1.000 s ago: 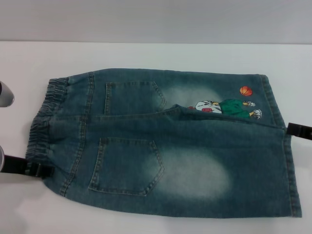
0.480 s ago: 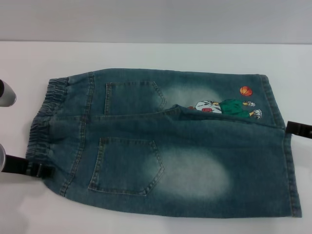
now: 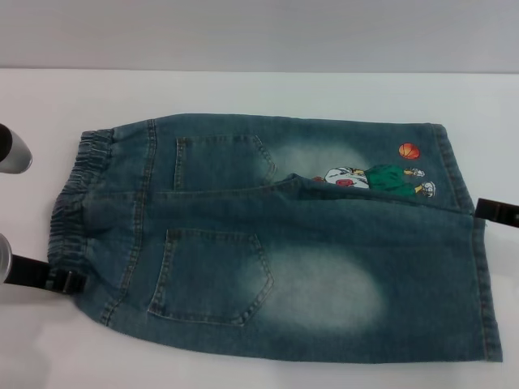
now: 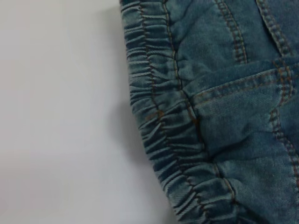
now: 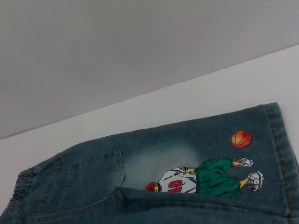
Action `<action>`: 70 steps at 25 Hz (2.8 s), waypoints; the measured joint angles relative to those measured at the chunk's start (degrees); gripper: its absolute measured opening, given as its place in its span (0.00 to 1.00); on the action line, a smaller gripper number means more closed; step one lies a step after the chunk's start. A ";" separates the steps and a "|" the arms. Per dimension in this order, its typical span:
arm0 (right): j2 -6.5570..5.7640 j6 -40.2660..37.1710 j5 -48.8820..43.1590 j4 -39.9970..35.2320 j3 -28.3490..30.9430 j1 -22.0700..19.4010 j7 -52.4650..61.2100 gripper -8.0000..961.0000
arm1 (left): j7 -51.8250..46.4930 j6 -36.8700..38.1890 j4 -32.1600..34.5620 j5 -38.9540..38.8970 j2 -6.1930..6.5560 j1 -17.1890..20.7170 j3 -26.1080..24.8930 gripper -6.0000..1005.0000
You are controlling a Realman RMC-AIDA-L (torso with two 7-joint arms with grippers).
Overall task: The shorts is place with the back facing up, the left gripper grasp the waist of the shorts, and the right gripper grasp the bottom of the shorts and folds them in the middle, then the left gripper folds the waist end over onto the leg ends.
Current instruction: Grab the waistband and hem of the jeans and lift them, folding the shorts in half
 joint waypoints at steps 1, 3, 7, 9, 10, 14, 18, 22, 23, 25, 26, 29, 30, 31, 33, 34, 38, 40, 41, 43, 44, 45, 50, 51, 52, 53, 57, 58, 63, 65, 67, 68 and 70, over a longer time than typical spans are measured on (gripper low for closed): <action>-0.01 0.01 0.10 0.00 -0.01 0.00 0.00 0.76 | 0.00 -0.07 0.02 0.00 0.02 -0.04 -0.04 0.58; 0.00 0.09 0.23 0.00 0.02 0.01 0.00 0.76 | 0.00 -0.07 0.02 -0.01 0.03 -0.04 -0.04 0.53; 0.00 0.81 0.24 -0.05 0.26 0.01 0.03 0.76 | 0.00 -0.20 0.00 0.03 0.07 -0.02 0.24 0.48; 0.00 1.38 0.08 -0.05 0.36 -0.06 0.15 0.76 | -0.01 -0.45 -0.26 0.10 0.01 -0.11 0.33 0.46; 0.00 1.60 0.01 -0.05 0.44 -0.15 0.15 0.76 | -0.03 -0.50 -0.37 0.10 0.00 -0.13 0.33 0.46; 0.00 2.45 -0.17 -0.85 1.06 -0.38 0.16 0.76 | -0.22 -0.69 -1.43 0.09 -0.02 -0.18 0.39 0.43; 0.03 3.61 -0.45 -1.59 1.25 -0.54 0.16 0.76 | -0.34 -0.69 -2.15 -0.08 -0.03 0.03 0.45 0.38; 0.08 6.11 -0.97 -2.06 1.24 -0.62 0.74 0.76 | -0.37 -0.69 -2.39 -0.11 -0.02 0.02 0.56 0.31; 0.08 6.82 -1.05 -2.08 1.24 -0.62 0.99 0.76 | -0.39 -0.69 -2.39 -0.12 -0.03 -0.04 0.64 0.29; 0.09 8.12 -1.56 -2.02 1.34 -0.61 1.67 0.76 | -0.41 -0.69 -2.35 -0.14 -0.03 -0.26 0.72 0.24; 0.09 8.60 -1.97 -1.89 1.44 -0.61 2.02 0.76 | -0.41 -0.69 -2.28 -0.15 -0.03 -0.44 0.74 0.22; 0.11 9.45 -3.02 -1.69 1.66 -0.65 3.15 0.76 | -0.41 -0.69 -2.15 -0.15 -0.03 -0.72 0.79 0.17; 0.13 9.71 -3.47 -1.69 1.63 -0.83 3.66 0.76 | -0.41 -0.71 -2.12 -0.15 -0.03 -0.76 0.86 0.15; 0.18 9.89 -4.25 -1.80 1.61 -1.09 4.13 0.76 | -0.41 -0.80 -2.14 -0.16 -0.03 -0.77 0.92 0.13; 0.26 9.94 -5.93 -2.11 1.58 -1.69 4.88 0.76 | -0.41 -0.99 -2.19 -0.15 -0.03 -0.80 0.98 0.11; 0.32 9.82 -6.66 -2.34 1.59 -2.00 5.12 0.76 | -0.41 -0.99 -2.19 -0.15 -0.03 -0.80 0.98 0.10; 0.44 9.53 -7.28 -3.11 1.63 -2.74 5.45 0.76 | -0.41 -1.33 -1.99 -0.15 -0.03 -1.00 1.01 0.06; 0.45 9.54 -7.50 -3.49 1.40 -2.78 5.72 0.76 | -0.40 -1.41 -1.97 -0.16 -0.03 -1.09 1.01 0.05; 0.45 9.57 -7.60 -3.64 1.28 -2.79 5.82 0.76 | -0.40 -1.69 -2.11 -0.15 -0.03 -1.30 1.04 0.05; 0.45 9.72 -7.70 -3.95 1.18 -2.83 5.92 0.76 | -0.40 -1.96 -2.20 -0.15 -0.03 -1.50 1.09 0.05; 0.44 9.81 -7.72 -4.10 1.14 -2.90 5.96 0.76 | -0.40 -1.96 -2.20 -0.15 -0.03 -1.50 1.09 0.05; 0.44 9.85 -7.74 -4.24 1.11 -3.01 5.99 0.76 | -0.40 -2.28 -2.22 -0.15 -0.03 -1.81 1.14 0.05; 0.44 9.61 -7.83 -5.21 0.72 -3.61 6.07 0.76 | -0.28 -2.37 -1.90 -0.15 -0.02 -2.50 1.16 0.05; 0.44 9.56 -7.85 -5.40 0.57 -3.65 6.07 0.76 | -0.28 -2.41 -1.89 -0.15 -0.02 -2.54 1.16 0.05; 0.44 9.54 -7.88 -5.66 0.45 -3.66 6.07 0.76 | -0.28 -2.47 -1.87 -0.15 -0.02 -2.62 1.16 0.05; 0.44 9.51 -7.89 -5.92 0.31 -3.66 6.07 0.76 | -0.27 -2.54 -1.85 -0.15 -0.02 -2.71 1.16 0.05; 0.44 9.16 -7.91 -6.76 -0.19 -3.68 6.07 0.76 | -0.26 -2.84 -1.72 -0.15 -0.03 -3.21 1.15 0.05; 0.44 9.11 -7.91 -6.85 -0.33 -3.68 6.07 0.76 | -0.26 -2.89 -1.70 -0.15 -0.02 -3.31 1.18 0.05; 0.43 8.85 -7.92 -7.19 -0.90 -3.41 5.97 0.76 | -0.24 -2.99 -1.14 -0.15 -0.02 -4.07 1.79 0.05; 0.44 8.63 -7.90 -7.24 -1.04 -3.28 5.88 0.76 | -0.21 -2.99 -0.96 -0.15 -0.02 -4.31 1.87 0.05; 0.44 8.36 -7.72 -7.25 -1.37 -3.25 5.82 0.76 | -0.19 -2.99 -0.90 -0.15 -0.02 -4.39 1.94 0.05; 0.43 8.31 -7.66 -7.25 -1.54 -3.21 5.81 0.76 | -0.19 -3.00 -0.89 -0.15 -0.02 -4.41 1.95 0.05; 0.44 8.26 -7.62 -7.30 -1.74 -3.06 5.77 0.76 | -0.20 -3.00 -0.89 -0.15 -0.02 -4.42 1.95 0.05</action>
